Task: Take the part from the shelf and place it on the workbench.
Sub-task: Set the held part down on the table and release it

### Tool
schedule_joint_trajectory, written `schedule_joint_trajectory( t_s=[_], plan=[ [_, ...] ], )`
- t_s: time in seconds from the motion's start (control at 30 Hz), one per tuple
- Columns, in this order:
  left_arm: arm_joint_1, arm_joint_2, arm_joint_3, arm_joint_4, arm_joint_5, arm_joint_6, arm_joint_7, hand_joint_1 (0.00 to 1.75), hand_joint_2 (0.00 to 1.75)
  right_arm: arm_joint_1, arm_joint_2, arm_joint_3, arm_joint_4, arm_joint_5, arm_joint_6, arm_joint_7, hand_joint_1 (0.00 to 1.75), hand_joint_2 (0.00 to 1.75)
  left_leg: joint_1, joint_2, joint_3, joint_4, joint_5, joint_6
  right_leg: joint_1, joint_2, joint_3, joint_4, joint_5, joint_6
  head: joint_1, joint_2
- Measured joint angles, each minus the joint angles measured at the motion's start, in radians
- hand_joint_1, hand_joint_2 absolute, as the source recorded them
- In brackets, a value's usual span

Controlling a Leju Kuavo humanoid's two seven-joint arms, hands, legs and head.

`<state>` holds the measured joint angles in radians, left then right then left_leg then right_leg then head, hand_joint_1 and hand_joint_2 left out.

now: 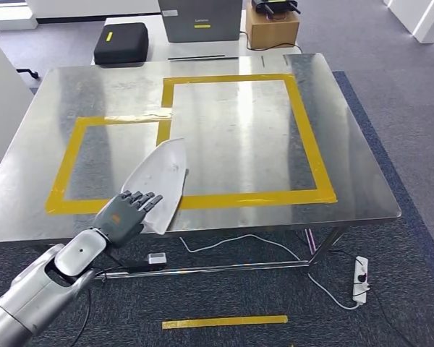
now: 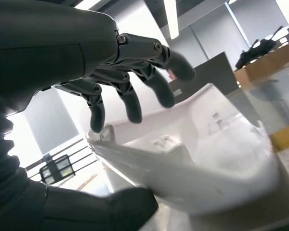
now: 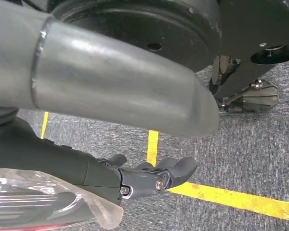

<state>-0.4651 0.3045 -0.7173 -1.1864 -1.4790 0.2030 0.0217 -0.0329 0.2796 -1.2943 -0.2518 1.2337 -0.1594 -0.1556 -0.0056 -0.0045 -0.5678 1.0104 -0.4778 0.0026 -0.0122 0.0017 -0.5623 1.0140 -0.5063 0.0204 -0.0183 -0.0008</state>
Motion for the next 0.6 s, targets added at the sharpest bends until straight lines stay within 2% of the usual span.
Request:
schedule_joint_trajectory(
  t_s=[0.1,0.23,0.4,0.6],
  plan=[
    [-0.003,-0.003,0.014,0.003,0.002,-0.004,0.007,0.00,0.00,0.000,0.000,0.000,0.000,-0.001,0.000,0.000,0.00,0.00,0.000,0.000,0.000,0.000,0.000,0.000,0.000,0.000,0.000,0.000,0.000,0.000,0.000,0.000],
    [-0.018,-0.011,0.094,0.019,-0.002,-0.029,0.061,0.00,0.00,0.001,0.000,0.000,-0.001,-0.009,0.004,0.001,0.00,0.00,0.000,0.000,0.000,0.000,0.000,0.000,0.000,0.000,0.000,0.000,0.000,0.000,0.000,0.000],
    [-0.036,-0.009,0.150,0.053,-0.027,-0.064,0.103,0.00,0.00,0.002,0.000,0.000,-0.007,-0.009,0.011,0.005,0.00,0.00,0.000,0.000,0.000,0.000,0.000,0.000,0.000,0.000,0.000,0.000,0.000,0.000,0.000,0.000],
    [-0.045,-0.007,0.188,0.084,-0.039,-0.081,0.116,0.00,0.00,0.003,0.000,0.000,-0.015,-0.008,0.016,0.009,0.00,0.00,0.000,0.000,0.000,0.000,0.000,0.000,0.000,0.000,0.000,0.000,0.000,0.000,0.000,0.000]
  ],
)
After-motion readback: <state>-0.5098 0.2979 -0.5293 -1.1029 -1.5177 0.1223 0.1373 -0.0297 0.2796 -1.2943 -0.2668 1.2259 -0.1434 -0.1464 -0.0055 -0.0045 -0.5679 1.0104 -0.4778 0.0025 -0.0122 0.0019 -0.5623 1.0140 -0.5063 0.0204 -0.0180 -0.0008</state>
